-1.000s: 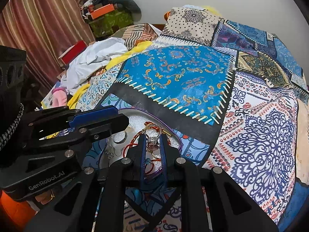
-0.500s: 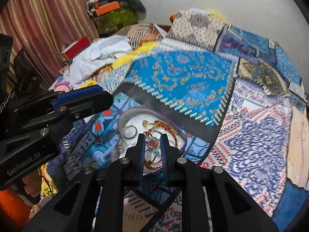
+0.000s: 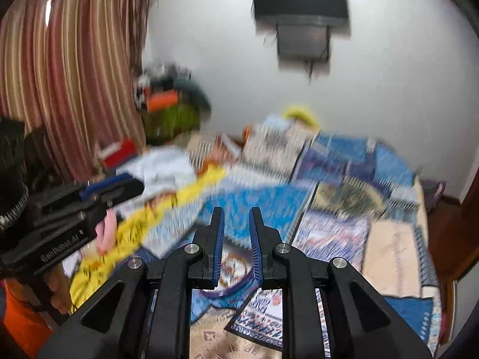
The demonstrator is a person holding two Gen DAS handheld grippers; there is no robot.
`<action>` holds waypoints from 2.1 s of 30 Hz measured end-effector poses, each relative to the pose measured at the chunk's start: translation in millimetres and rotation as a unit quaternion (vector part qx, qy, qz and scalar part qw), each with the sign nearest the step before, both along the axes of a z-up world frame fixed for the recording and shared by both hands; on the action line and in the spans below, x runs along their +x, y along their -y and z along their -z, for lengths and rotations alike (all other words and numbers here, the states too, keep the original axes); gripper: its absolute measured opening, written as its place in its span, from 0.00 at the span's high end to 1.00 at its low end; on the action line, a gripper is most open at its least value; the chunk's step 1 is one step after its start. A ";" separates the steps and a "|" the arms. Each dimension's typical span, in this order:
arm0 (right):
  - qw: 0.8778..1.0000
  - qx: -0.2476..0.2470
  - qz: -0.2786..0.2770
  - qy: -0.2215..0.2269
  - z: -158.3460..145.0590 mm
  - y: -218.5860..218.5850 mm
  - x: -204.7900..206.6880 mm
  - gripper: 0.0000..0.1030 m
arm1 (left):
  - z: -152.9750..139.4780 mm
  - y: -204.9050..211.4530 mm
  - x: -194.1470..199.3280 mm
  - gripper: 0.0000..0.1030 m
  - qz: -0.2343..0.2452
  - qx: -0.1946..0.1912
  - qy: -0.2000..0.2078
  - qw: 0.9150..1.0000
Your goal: Organize jewelry
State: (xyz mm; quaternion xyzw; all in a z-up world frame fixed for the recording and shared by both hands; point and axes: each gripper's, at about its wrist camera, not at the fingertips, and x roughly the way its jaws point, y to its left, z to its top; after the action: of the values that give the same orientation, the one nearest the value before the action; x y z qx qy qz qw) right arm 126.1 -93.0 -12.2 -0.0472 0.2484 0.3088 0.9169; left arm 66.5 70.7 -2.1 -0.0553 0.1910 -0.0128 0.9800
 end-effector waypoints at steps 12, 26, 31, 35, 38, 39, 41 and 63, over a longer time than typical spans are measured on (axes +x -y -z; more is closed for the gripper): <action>0.979 0.085 0.083 0.166 -64.7 41.3 -91.4 0.21 | -51.2 29.4 -87.8 0.26 -0.036 0.033 0.119 0.992; 0.975 0.070 0.105 0.183 -58.4 31.2 -103.1 0.06 | -53.9 33.3 -109.5 0.05 -0.045 0.036 0.135 0.989; 0.975 0.074 0.105 0.182 -53.9 40.7 -109.6 0.05 | -53.8 34.7 -111.0 0.05 -0.045 0.036 0.136 0.989; 0.976 0.073 0.104 0.179 -51.4 42.7 -110.3 0.05 | -53.9 35.0 -111.8 0.05 -0.045 0.036 0.135 0.989; 0.976 0.072 0.104 0.175 -48.5 43.8 -109.4 0.05 | -52.6 35.2 -110.0 0.04 -0.045 0.035 0.133 0.989; 0.977 0.071 0.104 0.173 -48.1 44.2 -108.8 0.05 | -52.1 35.3 -109.7 0.04 -0.045 0.035 0.132 0.990; 0.977 0.071 0.104 0.171 -48.0 45.3 -108.2 0.05 | -51.5 35.4 -108.8 0.04 -0.045 0.035 0.132 0.990; 0.978 0.081 0.112 0.157 -48.9 55.2 -106.3 0.05 | -44.5 36.1 -101.0 0.01 -0.049 0.036 0.124 0.990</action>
State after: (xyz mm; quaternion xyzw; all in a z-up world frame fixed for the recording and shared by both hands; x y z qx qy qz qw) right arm 19.7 -148.2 36.7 0.0071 0.0789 0.2122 0.9740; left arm -34.6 34.7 42.5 -0.0276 0.0655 0.0356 0.9968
